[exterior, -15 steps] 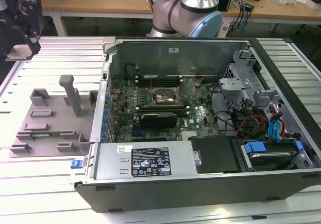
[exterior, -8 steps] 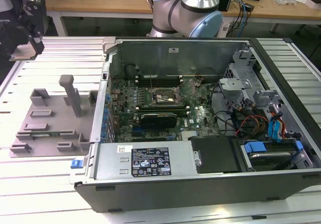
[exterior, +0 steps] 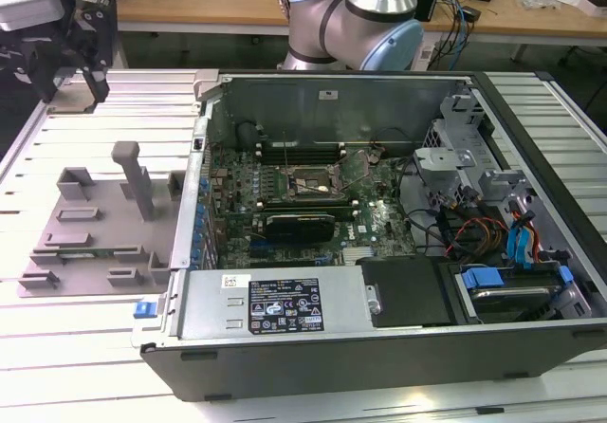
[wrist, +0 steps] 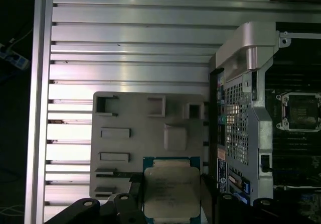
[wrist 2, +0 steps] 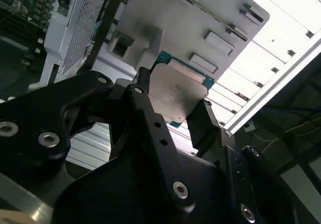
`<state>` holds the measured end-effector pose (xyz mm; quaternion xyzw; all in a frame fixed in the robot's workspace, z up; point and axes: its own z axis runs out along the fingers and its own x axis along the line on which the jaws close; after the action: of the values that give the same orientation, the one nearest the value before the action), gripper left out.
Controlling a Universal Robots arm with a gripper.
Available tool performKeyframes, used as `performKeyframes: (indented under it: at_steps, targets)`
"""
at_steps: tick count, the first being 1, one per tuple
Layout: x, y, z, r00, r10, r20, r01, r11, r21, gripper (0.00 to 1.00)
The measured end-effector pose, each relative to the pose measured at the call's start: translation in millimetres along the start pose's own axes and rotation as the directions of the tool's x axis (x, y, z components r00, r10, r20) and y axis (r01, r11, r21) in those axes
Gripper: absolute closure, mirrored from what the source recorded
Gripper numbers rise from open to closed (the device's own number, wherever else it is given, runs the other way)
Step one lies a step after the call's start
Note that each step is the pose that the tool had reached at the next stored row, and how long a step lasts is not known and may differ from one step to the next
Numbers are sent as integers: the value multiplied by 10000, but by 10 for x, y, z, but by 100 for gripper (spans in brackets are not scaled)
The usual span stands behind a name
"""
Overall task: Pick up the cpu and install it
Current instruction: 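Pick up the cpu and move it towards the insertion slot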
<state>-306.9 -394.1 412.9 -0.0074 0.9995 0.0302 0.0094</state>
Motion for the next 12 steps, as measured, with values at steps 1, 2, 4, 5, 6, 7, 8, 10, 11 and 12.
performKeyframes:
  at_steps: [1, 2, 4, 5, 6, 7, 8, 10, 11, 12]
  targets:
    - [-13, 0, 0, 10000, 0, 0, 0, 10000, 0, 46]
    - [-39, 0, 1, 10000, 1, 0, -1, 10000, 0, 46]
    - [-101, -1, 2, 10000, 3, 0, -3, 10000, 0, 46]
    - [-140, -2, 2, 10000, 3, -1, -3, 10000, 0, 46]
    - [-173, -3, 3, 10000, 4, 0, -4, 10000, 0, 46]
    - [-210, -3, 4, 10000, 5, 0, -5, 10000, 0, 46]
    - [-252, -4, 4, 10000, 4, 0, -4, 10000, 0, 46]
    - [-296, -4, 5, 10000, 5, 0, -5, 10000, 0, 46]
    - [-323, -5, 6, 10000, 5, -1, -5, 10000, 0, 46]
    - [-342, -5, 6, 10000, 5, -1, -5, 10000, 1, 46]
